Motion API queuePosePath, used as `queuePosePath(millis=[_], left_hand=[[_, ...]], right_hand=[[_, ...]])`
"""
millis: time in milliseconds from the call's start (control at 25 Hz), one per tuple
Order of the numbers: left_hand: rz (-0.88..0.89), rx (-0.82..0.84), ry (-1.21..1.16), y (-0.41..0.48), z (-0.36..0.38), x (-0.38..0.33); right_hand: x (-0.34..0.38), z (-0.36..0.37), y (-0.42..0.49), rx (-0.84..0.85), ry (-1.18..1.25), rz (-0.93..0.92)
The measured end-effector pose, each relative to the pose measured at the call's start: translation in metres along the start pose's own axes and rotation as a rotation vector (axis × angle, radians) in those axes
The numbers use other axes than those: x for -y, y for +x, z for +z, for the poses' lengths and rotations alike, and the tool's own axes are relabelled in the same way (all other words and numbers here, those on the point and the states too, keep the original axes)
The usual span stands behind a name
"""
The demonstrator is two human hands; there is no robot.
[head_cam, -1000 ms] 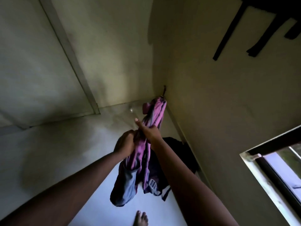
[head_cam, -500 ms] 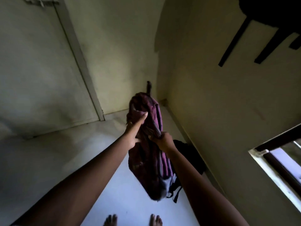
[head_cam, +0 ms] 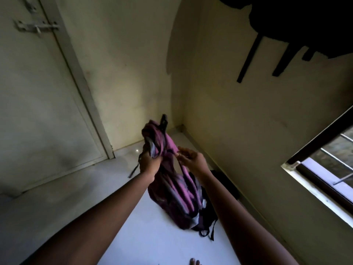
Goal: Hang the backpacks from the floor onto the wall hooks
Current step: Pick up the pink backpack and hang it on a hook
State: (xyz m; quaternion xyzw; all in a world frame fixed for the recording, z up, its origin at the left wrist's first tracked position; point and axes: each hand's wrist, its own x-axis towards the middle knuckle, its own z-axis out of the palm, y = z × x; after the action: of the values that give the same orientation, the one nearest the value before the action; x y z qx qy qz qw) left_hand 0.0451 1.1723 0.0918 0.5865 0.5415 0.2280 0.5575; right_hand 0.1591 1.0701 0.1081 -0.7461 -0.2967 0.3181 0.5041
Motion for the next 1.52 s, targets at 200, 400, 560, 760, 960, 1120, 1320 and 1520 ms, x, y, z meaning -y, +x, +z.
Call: queuePosePath(millis=[200,400,560,760,960,1120,1320,1520], left_hand=[[0.272,0.180,0.394,-0.019,-0.023,0.030],[0.340,0.183,0.453,-0.021,-0.044,0.035],[0.228,0.439,0.482,-0.017,-0.051,0.023],[0.219,0.395,0.692,-0.016,-0.056,0.036],[0.232,0.102,0.399,-0.001,-0.046,0.029],[0.379,0.090,0.367,0.016,-0.050,-0.003],[0.568,0.002,0.234,0.036,-0.055,-0.063],[0.741,-0.002,0.104,0.056,-0.045,-0.136]], right_hand=[[0.007,0.023,0.007,-0.133,0.177,0.163],[0.000,0.038,0.020,-0.218,0.210,0.304],[0.000,0.053,0.033,-0.131,0.138,0.268],[-0.016,0.068,0.031,0.011,0.185,0.325],[-0.019,0.073,0.021,0.268,0.139,0.146],[0.023,0.050,0.031,0.285,0.025,-0.048],[0.078,0.023,0.044,0.255,-0.028,-0.190],[0.141,-0.011,0.068,0.036,0.033,-0.179]])
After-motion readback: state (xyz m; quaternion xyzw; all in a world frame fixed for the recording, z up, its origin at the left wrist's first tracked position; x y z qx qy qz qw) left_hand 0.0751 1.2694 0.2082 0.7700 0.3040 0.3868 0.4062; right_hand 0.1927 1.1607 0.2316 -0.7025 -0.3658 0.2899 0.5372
